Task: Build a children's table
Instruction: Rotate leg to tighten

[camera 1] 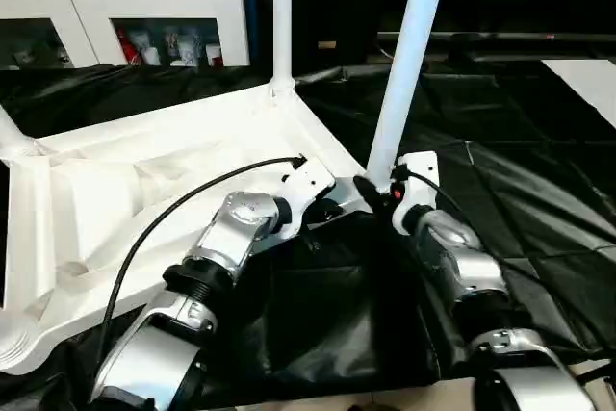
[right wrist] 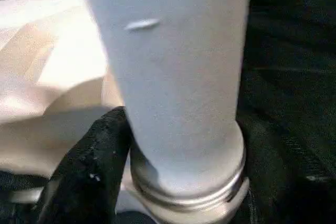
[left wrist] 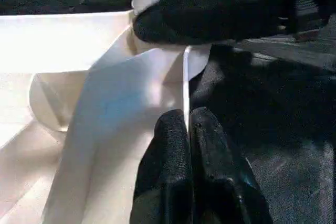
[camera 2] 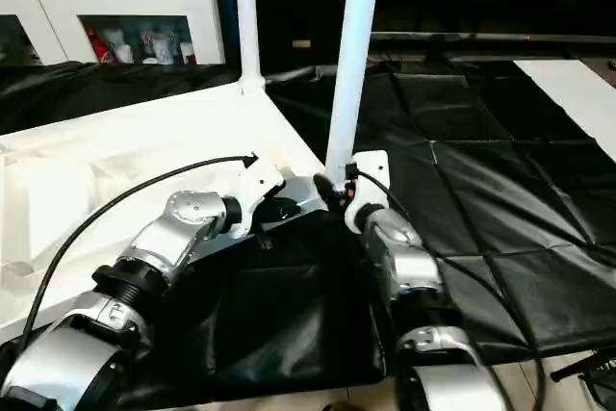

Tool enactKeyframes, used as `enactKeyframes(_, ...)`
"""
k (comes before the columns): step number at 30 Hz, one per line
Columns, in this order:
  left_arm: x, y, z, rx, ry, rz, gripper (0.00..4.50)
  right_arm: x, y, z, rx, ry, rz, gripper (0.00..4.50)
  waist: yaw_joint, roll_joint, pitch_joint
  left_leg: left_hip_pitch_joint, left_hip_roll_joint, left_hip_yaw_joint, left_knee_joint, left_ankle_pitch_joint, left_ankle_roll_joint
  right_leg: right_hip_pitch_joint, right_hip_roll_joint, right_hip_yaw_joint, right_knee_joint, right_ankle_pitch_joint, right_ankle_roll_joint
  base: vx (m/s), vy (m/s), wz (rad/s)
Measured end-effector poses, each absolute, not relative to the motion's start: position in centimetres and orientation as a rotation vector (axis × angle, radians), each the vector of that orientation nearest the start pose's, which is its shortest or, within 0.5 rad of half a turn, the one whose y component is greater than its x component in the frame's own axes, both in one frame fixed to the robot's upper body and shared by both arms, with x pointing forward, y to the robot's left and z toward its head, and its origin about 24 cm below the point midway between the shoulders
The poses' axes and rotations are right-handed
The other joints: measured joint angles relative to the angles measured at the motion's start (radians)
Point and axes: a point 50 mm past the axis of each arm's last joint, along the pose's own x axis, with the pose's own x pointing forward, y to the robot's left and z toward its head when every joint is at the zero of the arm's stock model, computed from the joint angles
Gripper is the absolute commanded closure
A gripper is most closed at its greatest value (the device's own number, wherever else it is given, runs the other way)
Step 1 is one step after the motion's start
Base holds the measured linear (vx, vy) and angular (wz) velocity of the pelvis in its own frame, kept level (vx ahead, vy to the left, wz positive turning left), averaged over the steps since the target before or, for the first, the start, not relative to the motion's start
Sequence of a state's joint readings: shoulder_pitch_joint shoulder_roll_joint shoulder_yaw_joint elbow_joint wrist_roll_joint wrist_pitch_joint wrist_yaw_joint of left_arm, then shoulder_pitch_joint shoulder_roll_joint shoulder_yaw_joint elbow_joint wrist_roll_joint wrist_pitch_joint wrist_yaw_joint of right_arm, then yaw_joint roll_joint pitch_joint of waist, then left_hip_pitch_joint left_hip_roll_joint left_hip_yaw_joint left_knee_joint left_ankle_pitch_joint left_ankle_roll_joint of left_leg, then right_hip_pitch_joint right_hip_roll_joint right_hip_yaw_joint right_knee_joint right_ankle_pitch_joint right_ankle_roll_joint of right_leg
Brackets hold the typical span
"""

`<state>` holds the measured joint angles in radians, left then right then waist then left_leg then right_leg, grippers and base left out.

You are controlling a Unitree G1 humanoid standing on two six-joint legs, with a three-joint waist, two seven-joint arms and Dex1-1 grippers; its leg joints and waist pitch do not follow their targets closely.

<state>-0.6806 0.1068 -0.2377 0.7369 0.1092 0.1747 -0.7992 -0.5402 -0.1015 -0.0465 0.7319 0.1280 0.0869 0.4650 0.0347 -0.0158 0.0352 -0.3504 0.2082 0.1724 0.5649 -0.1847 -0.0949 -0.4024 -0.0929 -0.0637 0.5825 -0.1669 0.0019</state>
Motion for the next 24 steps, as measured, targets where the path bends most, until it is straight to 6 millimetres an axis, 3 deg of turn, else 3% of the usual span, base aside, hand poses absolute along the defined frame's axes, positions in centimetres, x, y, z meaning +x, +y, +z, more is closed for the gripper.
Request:
enactKeyframes(12,32.4,11.5,5.2,0.345,0.477,-1.336,4.50,30.8,-17.2,4.2,-0.100,0.348,1.073,1.05,0.010,0.005,0.003,-0.005,0.002,0.000,0.000,0.001,0.003,-0.003,0.001,-0.002,-0.002,0.001,-0.005,0.000,0.000,0.00)
enactKeyframes(14,31.6,12.3,5.3,0.333,0.518,-1.418,4.50,30.1,-17.0,4.7,-0.111,0.374,1.192,1.05,0.015,0.005,0.003,-0.004,0.002,0.001,0.000,0.001,0.003,-0.003,0.001,-0.003,-0.002,0.001,-0.005,0.000,0.000,0.00)
enactKeyframes(19,31.1,12.1,5.2,0.328,0.545,-1.500,4.50,29.2,-16.2,4.6,-0.096,0.414,1.317,1.05,0.045,0.004,0.004,-0.002,0.003,0.004,0.003,0.000,0.001,-0.002,0.000,-0.001,0.000,0.001,-0.006,0.000,0.000,0.00)
enactKeyframes(24,31.0,12.4,5.3,0.331,0.556,-1.507,4.50,29.2,-15.9,4.5,-0.074,0.424,1.328,1.39,0.051,0.000,0.005,-0.001,0.003,0.004,0.005,0.000,0.001,-0.002,0.000,0.000,0.002,0.001,-0.006,0.000,0.000,0.00)
